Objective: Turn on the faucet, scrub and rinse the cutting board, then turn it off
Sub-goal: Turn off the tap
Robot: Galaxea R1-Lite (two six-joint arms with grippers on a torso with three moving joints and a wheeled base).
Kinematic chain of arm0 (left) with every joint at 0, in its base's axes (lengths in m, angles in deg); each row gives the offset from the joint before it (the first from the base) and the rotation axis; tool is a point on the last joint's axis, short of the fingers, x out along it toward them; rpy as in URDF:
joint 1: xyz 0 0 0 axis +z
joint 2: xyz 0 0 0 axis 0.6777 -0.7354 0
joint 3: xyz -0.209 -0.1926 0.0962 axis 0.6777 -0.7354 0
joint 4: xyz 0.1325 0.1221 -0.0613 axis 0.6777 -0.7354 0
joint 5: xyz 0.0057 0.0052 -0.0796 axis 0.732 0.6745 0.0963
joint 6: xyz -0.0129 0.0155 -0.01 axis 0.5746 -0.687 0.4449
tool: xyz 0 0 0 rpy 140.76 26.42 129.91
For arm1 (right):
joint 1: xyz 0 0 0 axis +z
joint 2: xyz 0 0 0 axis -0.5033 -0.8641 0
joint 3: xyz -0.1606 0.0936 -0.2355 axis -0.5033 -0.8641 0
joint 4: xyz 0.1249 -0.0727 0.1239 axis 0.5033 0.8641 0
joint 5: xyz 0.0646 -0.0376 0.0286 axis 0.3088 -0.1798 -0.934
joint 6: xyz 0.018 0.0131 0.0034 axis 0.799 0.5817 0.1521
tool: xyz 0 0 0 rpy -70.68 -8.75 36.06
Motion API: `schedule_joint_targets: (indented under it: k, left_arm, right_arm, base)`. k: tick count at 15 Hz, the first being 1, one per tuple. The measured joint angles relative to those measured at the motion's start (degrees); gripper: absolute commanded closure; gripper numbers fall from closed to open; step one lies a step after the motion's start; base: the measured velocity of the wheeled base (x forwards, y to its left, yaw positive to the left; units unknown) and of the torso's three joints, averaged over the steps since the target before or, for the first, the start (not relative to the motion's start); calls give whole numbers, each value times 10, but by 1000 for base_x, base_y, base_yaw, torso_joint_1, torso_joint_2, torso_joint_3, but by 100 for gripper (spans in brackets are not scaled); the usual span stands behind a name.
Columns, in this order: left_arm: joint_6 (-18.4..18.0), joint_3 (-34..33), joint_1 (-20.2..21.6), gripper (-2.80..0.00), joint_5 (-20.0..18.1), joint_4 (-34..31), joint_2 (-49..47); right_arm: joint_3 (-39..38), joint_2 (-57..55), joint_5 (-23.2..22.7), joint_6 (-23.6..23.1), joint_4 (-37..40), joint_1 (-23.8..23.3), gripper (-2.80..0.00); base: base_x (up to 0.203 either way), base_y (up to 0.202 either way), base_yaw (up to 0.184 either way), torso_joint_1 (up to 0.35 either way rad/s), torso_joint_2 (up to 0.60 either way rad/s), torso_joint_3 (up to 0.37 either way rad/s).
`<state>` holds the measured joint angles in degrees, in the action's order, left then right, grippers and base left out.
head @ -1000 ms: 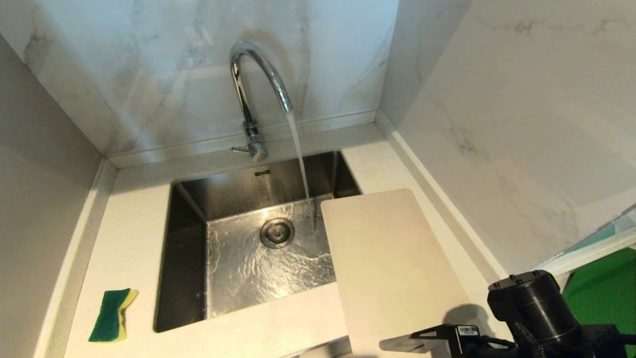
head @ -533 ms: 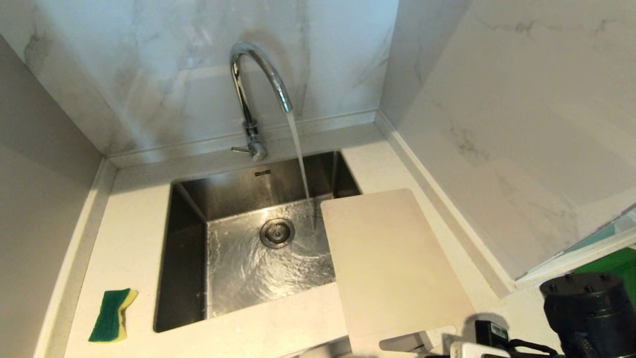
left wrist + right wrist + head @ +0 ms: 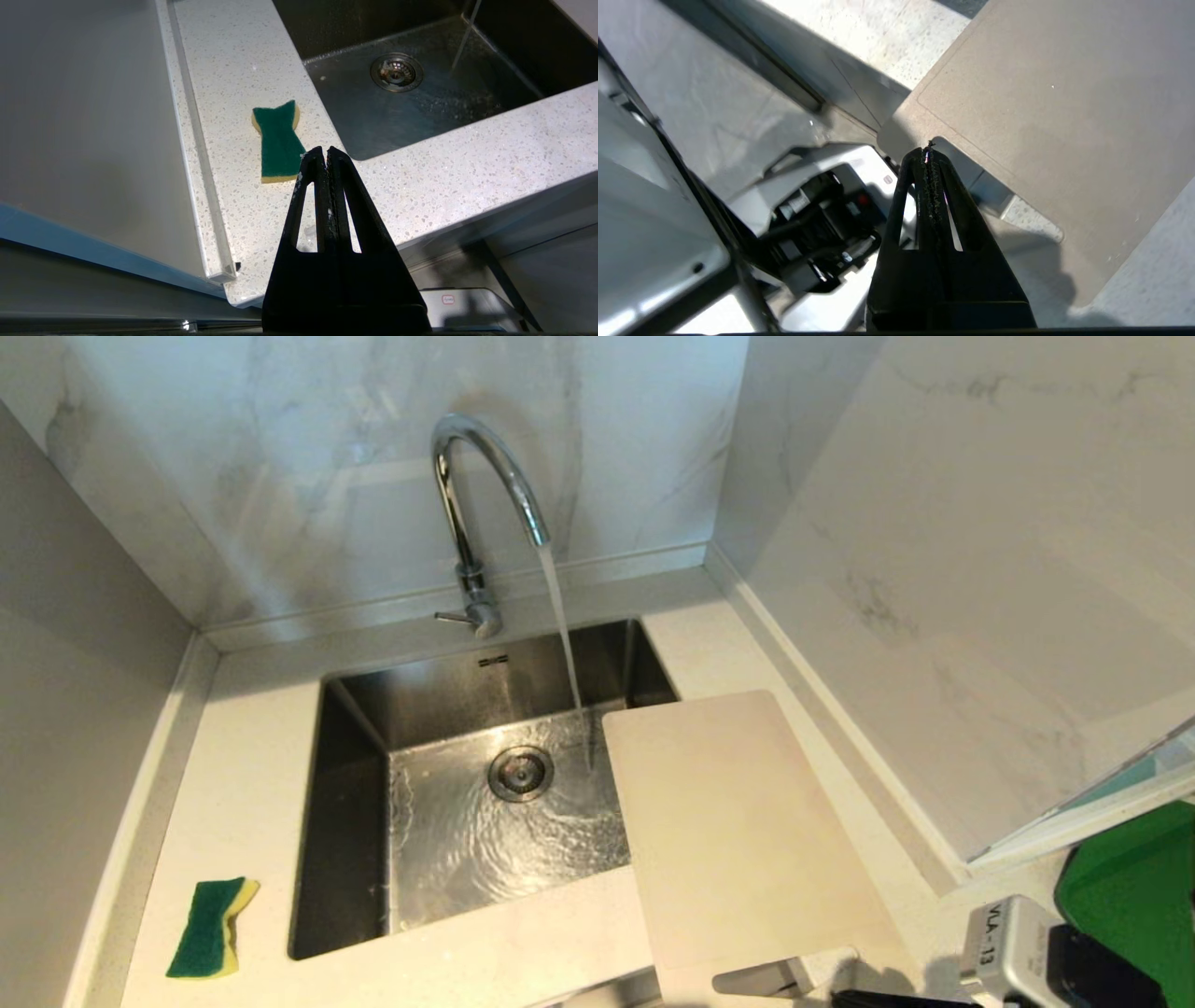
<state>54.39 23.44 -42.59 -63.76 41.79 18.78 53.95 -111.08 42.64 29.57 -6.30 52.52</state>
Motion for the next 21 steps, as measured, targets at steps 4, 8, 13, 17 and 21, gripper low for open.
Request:
schedule_joint_targets:
  k: [4, 8, 13, 17, 21]
  left_arm:
    - [3, 0, 1, 0, 0, 1, 0]
    - [4, 0, 0, 0, 0, 1, 0]
    - [3, 0, 0, 0, 0, 1, 0]
    - [3, 0, 0, 0, 0, 1, 0]
    - [5, 0, 0, 0, 0, 1, 0]
  right_arm:
    - [-10, 72, 58, 103, 0, -2, 0]
    - [-32, 140, 187, 179, 2, -2, 0]
    - [-81, 226, 385, 196, 12, -5, 0]
    - [-96, 300, 425, 195, 137, -58, 0]
    - [-92, 330, 426, 175, 164, -131, 0]
  base:
    - [0, 0, 0, 0, 0, 0]
    - [0, 0, 0, 0, 0, 0]
    - [0, 0, 0, 0, 0, 0]
    - [0, 0, 0, 0, 0, 0]
    - [0, 0, 0, 0, 0, 0]
